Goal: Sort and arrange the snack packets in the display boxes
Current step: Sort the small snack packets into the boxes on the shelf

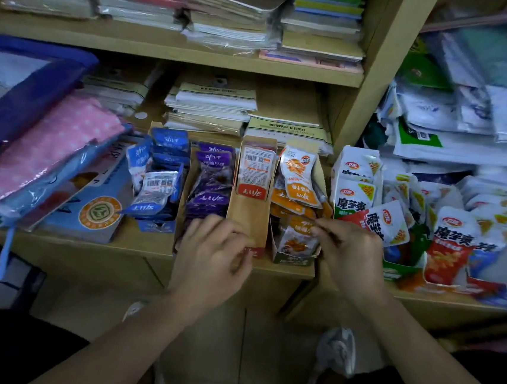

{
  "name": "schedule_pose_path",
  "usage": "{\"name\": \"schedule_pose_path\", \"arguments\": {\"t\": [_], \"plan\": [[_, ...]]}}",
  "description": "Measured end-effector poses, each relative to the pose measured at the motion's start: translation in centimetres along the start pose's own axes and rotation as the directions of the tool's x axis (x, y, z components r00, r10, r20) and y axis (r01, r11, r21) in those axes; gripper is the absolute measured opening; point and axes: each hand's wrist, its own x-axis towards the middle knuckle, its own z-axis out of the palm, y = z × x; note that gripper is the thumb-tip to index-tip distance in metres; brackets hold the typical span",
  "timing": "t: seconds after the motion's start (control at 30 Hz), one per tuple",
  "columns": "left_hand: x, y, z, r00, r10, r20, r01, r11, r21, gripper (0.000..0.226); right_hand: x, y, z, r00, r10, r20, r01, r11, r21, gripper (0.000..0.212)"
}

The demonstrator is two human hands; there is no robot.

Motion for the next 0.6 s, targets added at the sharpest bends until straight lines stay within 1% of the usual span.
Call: {"name": "schedule_pose_path", "arguments": {"t": [0.07, 0.13, 0.17, 0.2, 0.27, 0.37, 0.4, 0.43, 0.47, 0.53, 0.6], "plan": [[0.8, 1.3, 1.2, 0.985, 0.087, 0.147, -0.081, 0.996, -0.048, 0.033, 0.1, -0.1, -0.1, 0.999, -0.004, -0.040, 0.003, 1.000, -0.003, 0.017], [1.0, 2.1, 2.4, 0.945, 0.128, 0.301, -0.124, 0.992, -0.031, 0.049, 0.0, 0.1, -0.3, 0.999, -0.013, -0.049, 0.013, 1.000, 0.002, 0.017], [0.9, 2.1, 2.8, 0.928, 0.129, 0.350, -0.131, 0.991, -0.019, 0.052, -0.2, 0.2, -0.4, 0.999, -0.016, -0.033, 0.016, 1.000, 0.003, 0.018], [0.9, 2.0, 3.1, 0.919, 0.127, 0.374, -0.133, 0.991, -0.010, 0.050, -0.5, 0.4, -0.5, 1.000, -0.020, -0.002, 0.020, 1.000, 0.002, 0.020], [1.2, 1.5, 3.3, 0.930, 0.138, 0.340, -0.128, 0.990, -0.052, 0.039, -1.2, 0.8, -0.5, 0.994, -0.044, 0.100, 0.044, 0.999, -0.006, 0.024], [3.2, 0.6, 3.6, 0.984, 0.080, 0.158, -0.051, 0.982, -0.180, 0.026, -1.7, 1.1, -0.1, 0.970, -0.071, 0.235, 0.079, 0.997, -0.027, 0.029], [4.3, 0.2, 3.8, 0.992, 0.061, 0.112, -0.040, 0.982, -0.186, 0.025, -1.7, 1.2, 0.0, 0.965, -0.070, 0.254, 0.081, 0.996, -0.031, 0.030], [5.6, -0.2, 3.9, 0.993, 0.056, 0.104, -0.039, 0.986, -0.160, 0.028, -1.6, 1.2, 0.1, 0.961, -0.072, 0.269, 0.085, 0.996, -0.036, 0.030], [7.0, -0.5, 4.0, 0.988, 0.073, 0.138, -0.058, 0.992, -0.110, 0.036, -1.5, 1.2, 0.2, 0.956, -0.075, 0.284, 0.090, 0.995, -0.039, 0.029], [9.6, -0.9, 4.2, 0.954, 0.127, 0.271, -0.134, 0.991, 0.007, 0.054, -1.3, 1.3, 0.1, 0.946, -0.085, 0.313, 0.100, 0.994, -0.034, 0.026], [11.7, -1.0, 4.7, 0.916, 0.143, 0.376, -0.180, 0.982, 0.064, 0.062, -1.2, 1.6, 0.1, 0.936, -0.090, 0.340, 0.105, 0.994, -0.027, 0.020]]}}
